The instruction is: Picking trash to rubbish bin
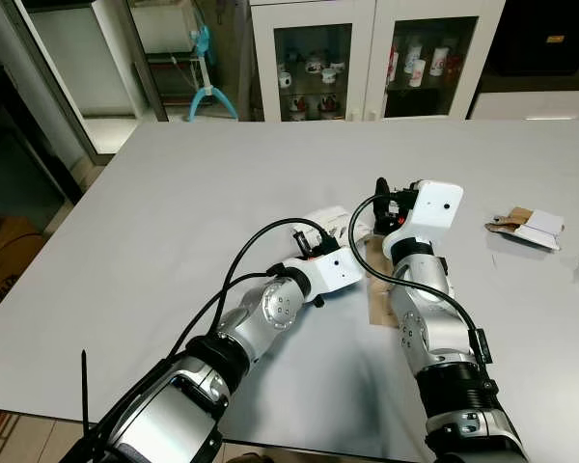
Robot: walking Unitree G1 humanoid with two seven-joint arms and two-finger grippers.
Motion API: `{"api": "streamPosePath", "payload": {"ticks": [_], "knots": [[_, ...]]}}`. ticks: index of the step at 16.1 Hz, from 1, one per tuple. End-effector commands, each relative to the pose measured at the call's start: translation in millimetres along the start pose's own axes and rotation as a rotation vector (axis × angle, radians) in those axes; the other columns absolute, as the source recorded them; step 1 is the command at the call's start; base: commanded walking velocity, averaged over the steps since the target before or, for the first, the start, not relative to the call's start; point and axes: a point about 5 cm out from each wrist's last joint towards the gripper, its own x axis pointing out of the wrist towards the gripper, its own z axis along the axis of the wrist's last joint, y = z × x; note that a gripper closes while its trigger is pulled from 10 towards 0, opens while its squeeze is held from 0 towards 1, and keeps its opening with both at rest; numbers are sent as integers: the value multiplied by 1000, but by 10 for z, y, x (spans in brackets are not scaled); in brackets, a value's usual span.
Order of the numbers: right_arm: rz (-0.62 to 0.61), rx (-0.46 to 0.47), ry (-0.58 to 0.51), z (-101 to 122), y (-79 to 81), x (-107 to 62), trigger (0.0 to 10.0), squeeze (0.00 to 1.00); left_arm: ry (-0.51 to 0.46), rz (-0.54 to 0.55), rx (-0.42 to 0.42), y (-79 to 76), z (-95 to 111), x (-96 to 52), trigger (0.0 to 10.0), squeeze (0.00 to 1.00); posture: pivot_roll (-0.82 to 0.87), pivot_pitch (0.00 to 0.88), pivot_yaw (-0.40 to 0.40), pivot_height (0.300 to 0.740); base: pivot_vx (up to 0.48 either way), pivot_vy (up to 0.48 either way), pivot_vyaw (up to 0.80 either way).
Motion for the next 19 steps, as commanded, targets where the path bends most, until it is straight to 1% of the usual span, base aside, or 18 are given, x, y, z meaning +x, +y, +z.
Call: {"api": "streamPosePath", "payload": {"ticks": [1, 4, 5, 7, 8, 10, 13, 14, 15, 16, 17, 18, 19], "knots": [[15, 7, -6, 33, 40, 21, 10000, 0, 11, 14, 14, 50, -28, -2, 0, 0, 26, 1, 111, 740, 0, 0, 0], [15, 7, -7, 36, 40, 23, 10000, 0, 7, 58, 20, 121, -43, -13, 0, 0, 24, 2, 111, 740, 0, 0, 0], [14, 7, -8, 37, 38, 25, 10000, 0, -9, 142, 17, 242, -31, -19, 0, 0, 24, 2, 111, 740, 0, 0, 0], [13, 7, -9, 40, 38, 26, 10000, 0, -75, 409, -13, 616, 27, -81, 0, 0, 27, 1, 109, 740, 0, 0, 0], [15, 8, -9, 40, 41, 25, 10000, 0, -80, 497, -13, 743, 18, -119, 0, 0, 28, 1, 109, 740, 0, 0, 0], [15, 9, -10, 40, 41, 25, 10000, 0, -86, 576, -5, 845, -4, -169, 0, 0, 28, 0, 108, 740, 0, 0, 0], [14, 11, -13, 42, 37, 23, 10000, 0, -121, 660, 16, 914, 19, -226, 0, 0, 26, 0, 107, 740, 0, 0, 0], [13, 13, -14, 44, 36, 25, 10000, 0, -143, 664, 16, 909, 41, -233, 10000, 0, 28, 0, 106, 740, 0, 0, 0], [13, 14, -15, 45, 36, 25, 10000, 0, -144, 636, -95, 867, 22, -227, 10000, 0, 28, 0, 107, 740, 0, 0, 0], [13, 14, -15, 45, 37, 26, 10000, 0, -141, 635, -147, 860, 7, -231, 10000, 0, 28, 0, 107, 740, 0, 0, 0], [14, 14, -15, 46, 39, 25, 10000, 0, -127, 647, -280, 848, -48, -253, 10000, 0, 26, 0, 108, 740, 0, 0, 0], [14, 15, -15, 48, 38, 24, 10000, 0, -136, 663, -357, 841, -77, -286, 10000, 0, 28, 0, 106, 740, 0, 0, 0], [14, 15, -15, 47, 37, 24, 10000, 0, -161, 678, -409, 836, -78, -326, 10000, 0, 30, 0, 106, 740, 0, 0, 0]]}}
